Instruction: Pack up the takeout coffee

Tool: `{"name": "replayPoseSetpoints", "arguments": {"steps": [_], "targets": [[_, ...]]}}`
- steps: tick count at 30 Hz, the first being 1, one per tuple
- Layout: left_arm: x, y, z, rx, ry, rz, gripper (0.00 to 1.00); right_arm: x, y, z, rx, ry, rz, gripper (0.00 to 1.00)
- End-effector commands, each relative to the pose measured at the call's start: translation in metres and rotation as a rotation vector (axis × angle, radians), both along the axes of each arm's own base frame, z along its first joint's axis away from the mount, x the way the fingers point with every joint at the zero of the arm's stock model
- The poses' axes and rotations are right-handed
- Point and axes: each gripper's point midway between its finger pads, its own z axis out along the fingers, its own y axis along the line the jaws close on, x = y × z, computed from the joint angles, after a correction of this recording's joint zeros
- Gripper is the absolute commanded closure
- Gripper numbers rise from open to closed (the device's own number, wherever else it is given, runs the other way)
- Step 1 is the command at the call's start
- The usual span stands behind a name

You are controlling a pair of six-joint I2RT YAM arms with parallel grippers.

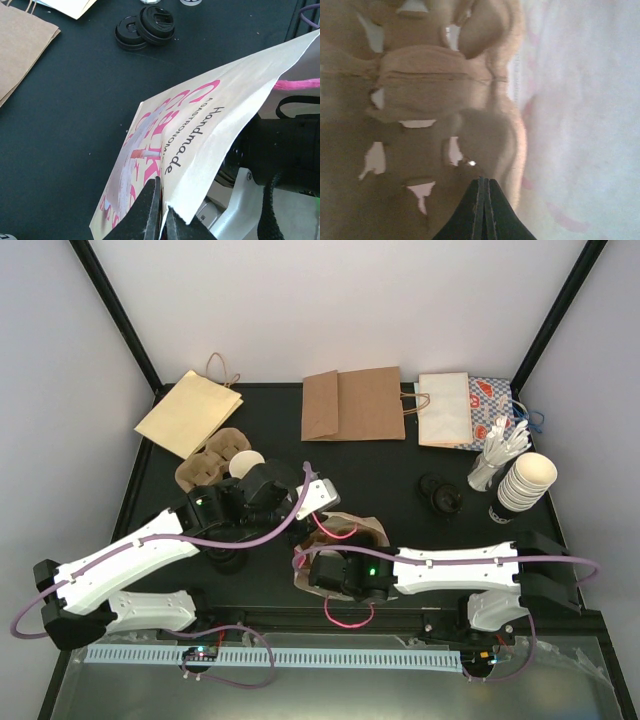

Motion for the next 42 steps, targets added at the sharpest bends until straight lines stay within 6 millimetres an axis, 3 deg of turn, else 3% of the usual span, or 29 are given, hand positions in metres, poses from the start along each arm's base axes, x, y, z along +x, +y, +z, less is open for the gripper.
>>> {"name": "replayPoseSetpoints", "arguments": {"steps": [1,8,18,26,42], "targets": [[0.002,0.001,0.013,-0.020,-0.028,0.011,0.98,0.008,-0.004,0.027,0.039,-0.071,-0.042,0.99],[0.008,0.003,0.040,-0.041,-0.099,0.018,0.98,0.007,-0.006,0.033,0.020,-0.058,0.004,0.99],[0.016,0.006,0.040,0.011,-0.149,0.025,0.99,0.015,-0.008,0.054,0.030,-0.061,0.002,0.99],[0.011,0.004,0.048,-0.013,-0.152,-0.005,0.99,0.023,-0.020,0.033,0.004,-0.001,-0.040,0.99],[-0.018,-0.017,0.064,-0.155,-0.050,-0.145,0.98,0.028,-0.009,-0.016,-0.015,0.087,-0.021,0.99]]}}
